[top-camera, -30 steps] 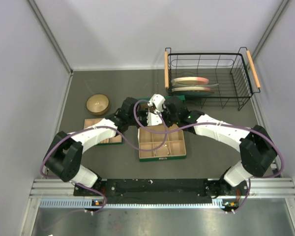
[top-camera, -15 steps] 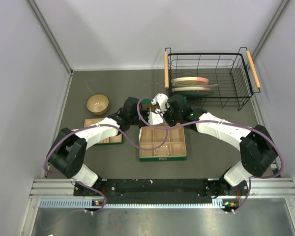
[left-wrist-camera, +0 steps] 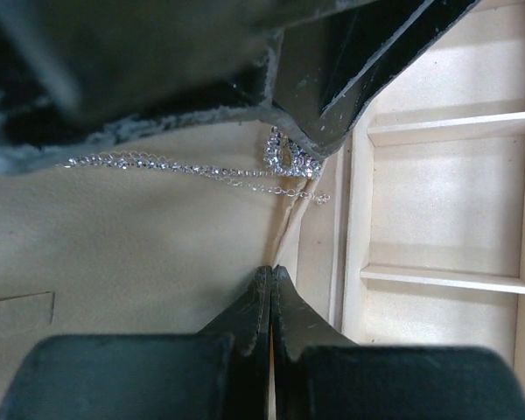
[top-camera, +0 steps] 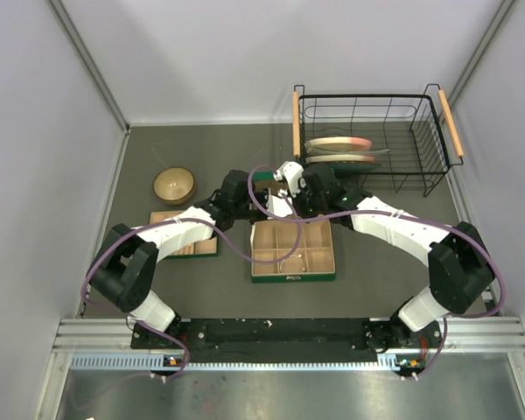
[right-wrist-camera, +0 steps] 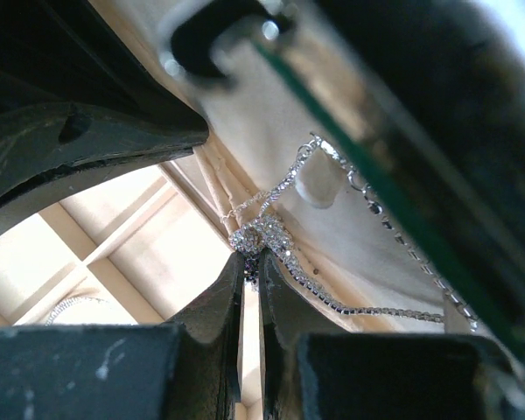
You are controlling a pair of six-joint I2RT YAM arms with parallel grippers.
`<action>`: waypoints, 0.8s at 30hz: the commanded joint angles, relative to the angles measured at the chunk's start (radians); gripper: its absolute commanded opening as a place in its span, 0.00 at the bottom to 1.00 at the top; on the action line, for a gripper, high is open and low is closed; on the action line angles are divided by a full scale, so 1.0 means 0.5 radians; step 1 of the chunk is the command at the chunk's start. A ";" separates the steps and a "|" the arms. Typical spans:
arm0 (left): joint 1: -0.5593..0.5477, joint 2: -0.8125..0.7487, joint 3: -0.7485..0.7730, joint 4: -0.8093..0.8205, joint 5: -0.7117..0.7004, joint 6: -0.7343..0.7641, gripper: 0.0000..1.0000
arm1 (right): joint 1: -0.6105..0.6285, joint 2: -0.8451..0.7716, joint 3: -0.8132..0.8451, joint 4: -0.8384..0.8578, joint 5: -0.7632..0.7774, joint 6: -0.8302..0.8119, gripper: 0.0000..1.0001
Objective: Organize the mixed jewelry
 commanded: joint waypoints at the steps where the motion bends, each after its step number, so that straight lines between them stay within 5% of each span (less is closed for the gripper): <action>1: 0.054 0.077 0.029 -0.014 -0.165 0.032 0.00 | -0.006 -0.156 0.242 0.185 -0.206 0.103 0.00; 24: 0.029 0.114 -0.021 -0.284 -0.027 0.292 0.00 | -0.012 -0.089 0.273 0.326 0.178 0.066 0.00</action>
